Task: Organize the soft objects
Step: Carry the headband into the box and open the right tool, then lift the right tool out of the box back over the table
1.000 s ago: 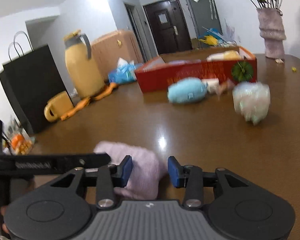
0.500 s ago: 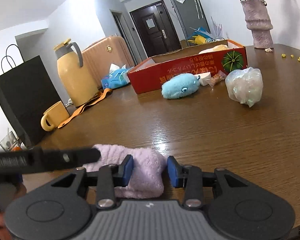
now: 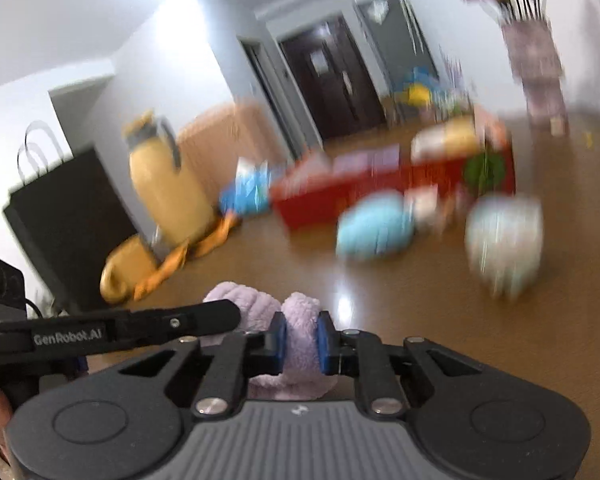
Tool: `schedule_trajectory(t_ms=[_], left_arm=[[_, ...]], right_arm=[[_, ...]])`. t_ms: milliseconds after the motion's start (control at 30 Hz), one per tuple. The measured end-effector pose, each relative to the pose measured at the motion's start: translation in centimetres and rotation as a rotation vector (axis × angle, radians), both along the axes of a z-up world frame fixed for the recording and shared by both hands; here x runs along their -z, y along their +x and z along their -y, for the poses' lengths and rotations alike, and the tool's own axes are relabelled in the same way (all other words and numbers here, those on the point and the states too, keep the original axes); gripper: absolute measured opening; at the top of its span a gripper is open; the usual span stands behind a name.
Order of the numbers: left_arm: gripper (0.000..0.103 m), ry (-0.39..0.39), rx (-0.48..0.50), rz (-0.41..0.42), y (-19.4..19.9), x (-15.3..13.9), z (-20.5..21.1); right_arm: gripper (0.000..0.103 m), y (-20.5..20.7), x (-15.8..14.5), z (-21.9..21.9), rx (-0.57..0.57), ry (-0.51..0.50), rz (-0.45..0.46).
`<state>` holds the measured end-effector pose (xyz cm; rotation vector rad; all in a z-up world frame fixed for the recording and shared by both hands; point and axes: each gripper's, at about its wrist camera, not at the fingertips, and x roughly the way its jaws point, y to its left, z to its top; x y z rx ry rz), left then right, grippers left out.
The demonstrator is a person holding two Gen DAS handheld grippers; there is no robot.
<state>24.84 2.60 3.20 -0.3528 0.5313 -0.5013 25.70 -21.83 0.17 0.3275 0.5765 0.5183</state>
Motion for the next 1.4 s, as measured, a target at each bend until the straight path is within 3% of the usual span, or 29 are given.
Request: schedule_trajectory(t_ms=[133,233,367,467,533,733,800,833,867,900,1033,1200,1400], left_arm=[[0.024,-0.022,0.025,0.046,9.7,-4.8,1.8],[0.024,0.035,0.020,0.009,18.4,-5.8,4.1],[0.024,0.134,-0.005,-0.095,26.2,-3.2,6.1],[0.026,0.257,-0.005,-0.147,28.5,-0.4,7.0],[0.025,0.324,-0.012,-0.128,28.5,0.7,7.1],[0.040,0.346,-0.023,-0.065,27.3,0.0,5.0],[0.040,0.363,-0.034,-0.054,26.9,-0.7,4.7],[0.040,0.365,-0.042,-0.056,26.8,-1.1,4.5],[0.040,0.364,-0.049,-0.053,26.5,-1.7,4.3],[0.041,0.365,-0.054,-0.042,26.1,-2.4,4.1],[0.047,0.391,-0.082,0.016,23.5,-5.6,3.5],[0.075,0.441,-0.161,0.154,18.4,-9.6,2.7],[0.088,0.432,-0.209,0.241,13.2,-12.4,2.6]], right_arm=[[0.015,8.5,-5.5,2.0,0.043,-0.059,0.113],[0.015,16.3,-7.2,2.4,0.073,-0.122,0.086],[0.016,26.0,-5.1,1.0,0.060,-0.259,-0.040],[0.016,30.0,-1.6,-0.3,0.055,-0.315,-0.143],[0.016,30.8,0.2,-1.4,0.039,-0.358,-0.176],[0.025,31.0,2.2,-2.4,0.023,-0.384,-0.215],[0.032,30.9,1.7,-1.9,0.022,-0.370,-0.227],[0.045,30.8,1.3,-1.8,0.021,-0.373,-0.223],[0.059,30.5,0.6,-1.6,0.020,-0.379,-0.207],[0.062,30.0,0.0,-1.5,0.025,-0.386,-0.185],[0.063,27.5,-4.2,0.0,0.057,-0.401,-0.102],[0.073,22.7,-10.2,3.1,0.113,-0.375,0.021],[0.078,17.4,-14.0,5.4,0.168,-0.352,0.114]])
